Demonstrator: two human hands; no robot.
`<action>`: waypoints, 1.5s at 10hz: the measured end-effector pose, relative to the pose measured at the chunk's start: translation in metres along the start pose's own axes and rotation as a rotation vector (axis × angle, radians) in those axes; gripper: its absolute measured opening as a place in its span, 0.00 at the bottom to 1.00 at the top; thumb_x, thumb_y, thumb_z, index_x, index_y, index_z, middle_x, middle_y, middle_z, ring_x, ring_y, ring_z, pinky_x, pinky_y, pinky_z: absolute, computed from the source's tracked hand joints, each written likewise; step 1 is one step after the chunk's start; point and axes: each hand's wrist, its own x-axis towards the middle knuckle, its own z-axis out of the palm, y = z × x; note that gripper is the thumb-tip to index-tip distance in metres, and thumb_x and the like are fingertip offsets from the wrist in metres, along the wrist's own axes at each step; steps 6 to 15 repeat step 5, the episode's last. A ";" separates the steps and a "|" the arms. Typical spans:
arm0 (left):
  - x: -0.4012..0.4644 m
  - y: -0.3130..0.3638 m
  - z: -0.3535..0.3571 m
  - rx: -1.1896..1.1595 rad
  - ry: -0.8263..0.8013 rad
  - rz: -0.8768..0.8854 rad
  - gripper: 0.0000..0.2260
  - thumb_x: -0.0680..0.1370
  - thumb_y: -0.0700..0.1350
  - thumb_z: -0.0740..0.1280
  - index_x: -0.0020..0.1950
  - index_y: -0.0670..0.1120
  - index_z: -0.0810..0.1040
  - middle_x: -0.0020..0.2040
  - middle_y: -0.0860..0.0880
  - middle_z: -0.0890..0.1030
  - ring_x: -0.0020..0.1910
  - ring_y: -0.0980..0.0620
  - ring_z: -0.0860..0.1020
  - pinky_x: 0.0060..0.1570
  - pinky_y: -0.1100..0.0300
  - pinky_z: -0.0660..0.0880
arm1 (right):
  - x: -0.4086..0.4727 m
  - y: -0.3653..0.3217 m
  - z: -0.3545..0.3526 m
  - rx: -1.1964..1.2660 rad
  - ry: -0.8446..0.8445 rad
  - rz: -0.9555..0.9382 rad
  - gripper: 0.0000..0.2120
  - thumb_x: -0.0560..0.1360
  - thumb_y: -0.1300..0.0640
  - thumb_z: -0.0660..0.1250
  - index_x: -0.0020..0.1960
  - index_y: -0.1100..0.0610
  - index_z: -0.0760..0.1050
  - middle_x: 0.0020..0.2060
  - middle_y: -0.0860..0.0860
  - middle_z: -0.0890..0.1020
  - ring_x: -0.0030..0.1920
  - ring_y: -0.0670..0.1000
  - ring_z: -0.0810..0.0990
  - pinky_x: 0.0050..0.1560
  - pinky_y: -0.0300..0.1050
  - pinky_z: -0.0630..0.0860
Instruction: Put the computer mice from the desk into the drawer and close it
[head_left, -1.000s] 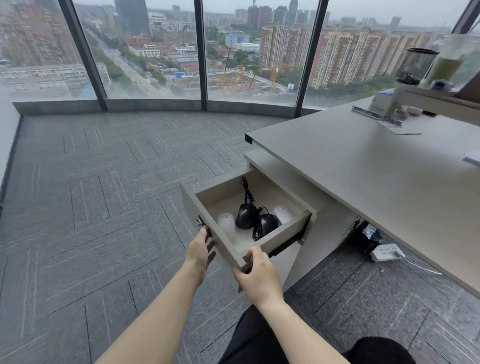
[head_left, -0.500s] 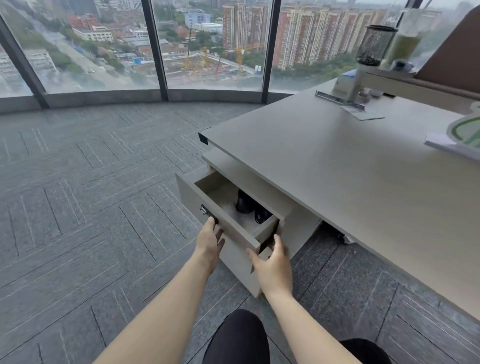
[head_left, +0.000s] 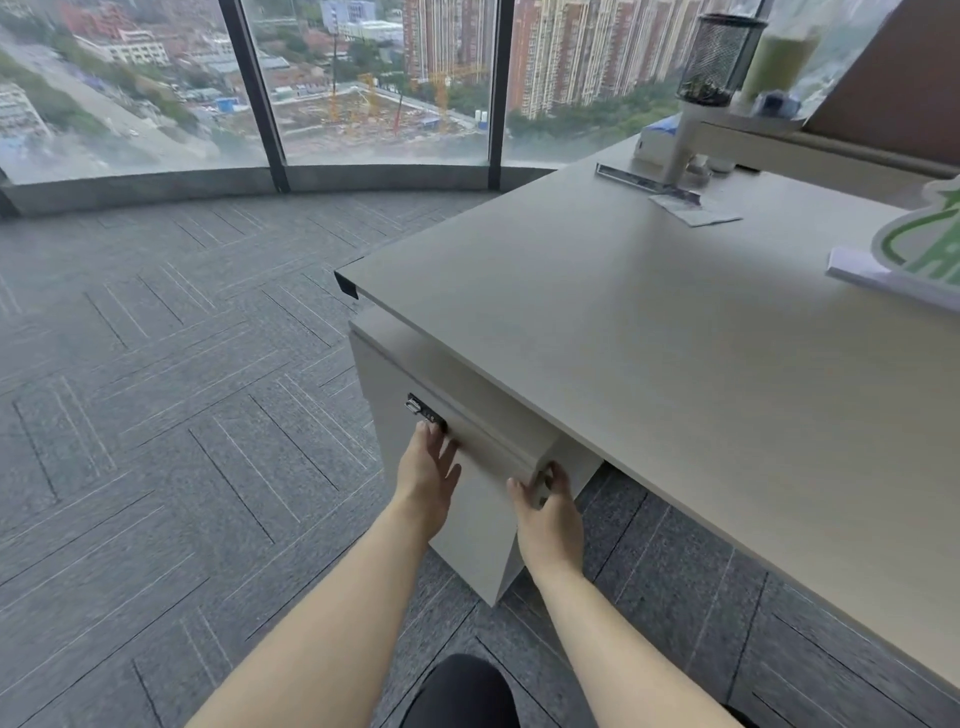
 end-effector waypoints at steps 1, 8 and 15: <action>0.004 -0.003 0.007 -0.010 -0.008 -0.005 0.26 0.82 0.56 0.50 0.78 0.47 0.58 0.78 0.52 0.62 0.75 0.52 0.63 0.73 0.51 0.60 | 0.006 0.002 -0.002 0.009 0.008 0.005 0.28 0.76 0.44 0.68 0.69 0.57 0.68 0.63 0.56 0.81 0.59 0.58 0.82 0.54 0.54 0.80; -0.016 -0.002 0.002 0.053 -0.013 -0.043 0.27 0.82 0.57 0.52 0.76 0.44 0.64 0.74 0.50 0.69 0.70 0.44 0.70 0.70 0.50 0.64 | 0.000 0.000 -0.010 -0.047 -0.082 0.037 0.22 0.77 0.46 0.67 0.67 0.55 0.70 0.63 0.54 0.80 0.61 0.57 0.80 0.55 0.48 0.77; -0.016 -0.002 0.002 0.053 -0.013 -0.043 0.27 0.82 0.57 0.52 0.76 0.44 0.64 0.74 0.50 0.69 0.70 0.44 0.70 0.70 0.50 0.64 | 0.000 0.000 -0.010 -0.047 -0.082 0.037 0.22 0.77 0.46 0.67 0.67 0.55 0.70 0.63 0.54 0.80 0.61 0.57 0.80 0.55 0.48 0.77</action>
